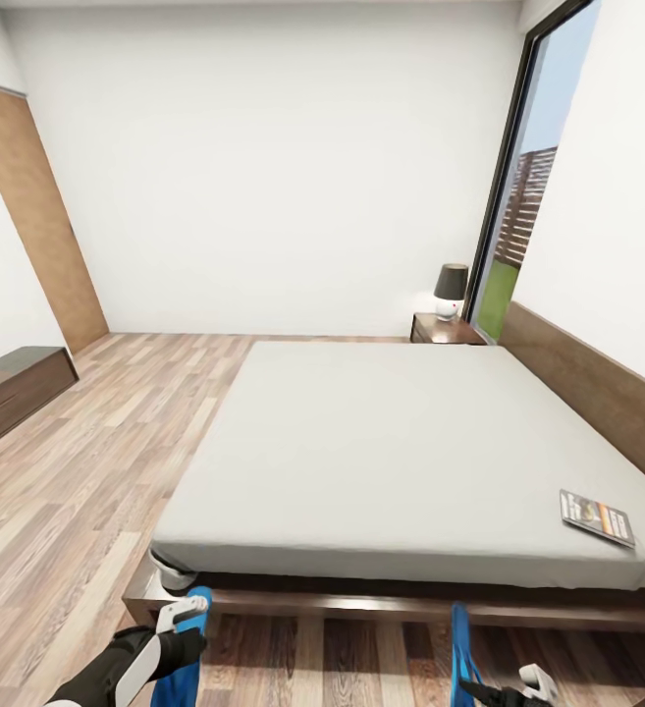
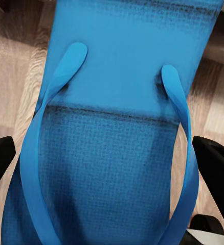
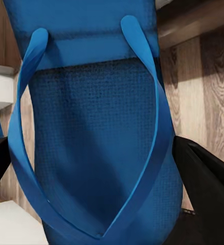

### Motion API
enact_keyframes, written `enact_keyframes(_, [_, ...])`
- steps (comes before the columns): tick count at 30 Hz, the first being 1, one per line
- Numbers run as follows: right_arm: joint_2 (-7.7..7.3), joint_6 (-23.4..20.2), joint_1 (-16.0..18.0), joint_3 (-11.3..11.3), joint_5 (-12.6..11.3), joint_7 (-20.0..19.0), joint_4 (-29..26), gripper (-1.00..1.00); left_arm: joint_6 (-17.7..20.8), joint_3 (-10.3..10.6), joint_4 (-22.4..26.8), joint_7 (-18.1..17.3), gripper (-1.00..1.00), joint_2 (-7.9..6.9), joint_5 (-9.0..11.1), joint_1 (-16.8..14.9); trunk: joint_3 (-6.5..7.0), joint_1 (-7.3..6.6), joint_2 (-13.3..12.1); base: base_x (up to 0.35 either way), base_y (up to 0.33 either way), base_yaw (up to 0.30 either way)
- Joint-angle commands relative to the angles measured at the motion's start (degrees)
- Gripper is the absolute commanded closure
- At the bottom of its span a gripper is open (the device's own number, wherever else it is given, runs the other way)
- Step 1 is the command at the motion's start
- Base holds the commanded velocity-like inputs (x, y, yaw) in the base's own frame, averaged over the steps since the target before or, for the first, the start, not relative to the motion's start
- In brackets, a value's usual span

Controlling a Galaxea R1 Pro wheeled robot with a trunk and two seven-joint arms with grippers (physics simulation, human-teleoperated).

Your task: In the bedroom, move the book from the bed onto either nightstand, and place the two sandals side by side next to the bed.

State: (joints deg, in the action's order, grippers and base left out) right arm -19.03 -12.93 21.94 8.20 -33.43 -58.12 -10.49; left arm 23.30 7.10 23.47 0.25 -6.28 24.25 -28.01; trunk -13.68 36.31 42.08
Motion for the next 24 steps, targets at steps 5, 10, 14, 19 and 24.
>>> enact_keyframes(5, [-0.04,-1.4,0.0,0.7,-1.5,-0.1,-0.3,1.0,-0.2,0.3,0.0,0.0,1.0,0.11,0.2,0.0,-0.99,1.12,2.1,0.0,0.0,0.0])
enact_keyframes(10, [-0.04,-1.4,0.0,0.7,-1.5,0.0,-0.2,1.0,-0.2,0.2,0.0,0.0,1.0,0.75,0.2,0.0,-1.89,2.21,4.1,0.0,0.0,0.0])
enact_keyframes(14, [-0.05,-1.3,0.0,0.6,-1.5,0.2,-0.1,1.0,-0.2,0.1,0.0,0.0,1.0,0.75,0.2,0.0,-2.6,3.09,5.7,0.0,0.0,0.0])
enact_keyframes(19, [-0.04,-1.3,0.0,0.6,-1.5,0.5,0.1,1.0,-0.3,0.2,0.0,0.0,1.0,0.74,0.2,0.0,-3.5,4.19,7.7,0.0,0.0,0.0])
enact_keyframes(24, [-0.05,-1.3,0.0,0.6,-1.5,0.5,0.1,1.0,-0.3,0.2,0.0,0.0,1.0,0.74,0.2,0.0,-4.4,5.29,9.7,0.0,0.0,0.0])
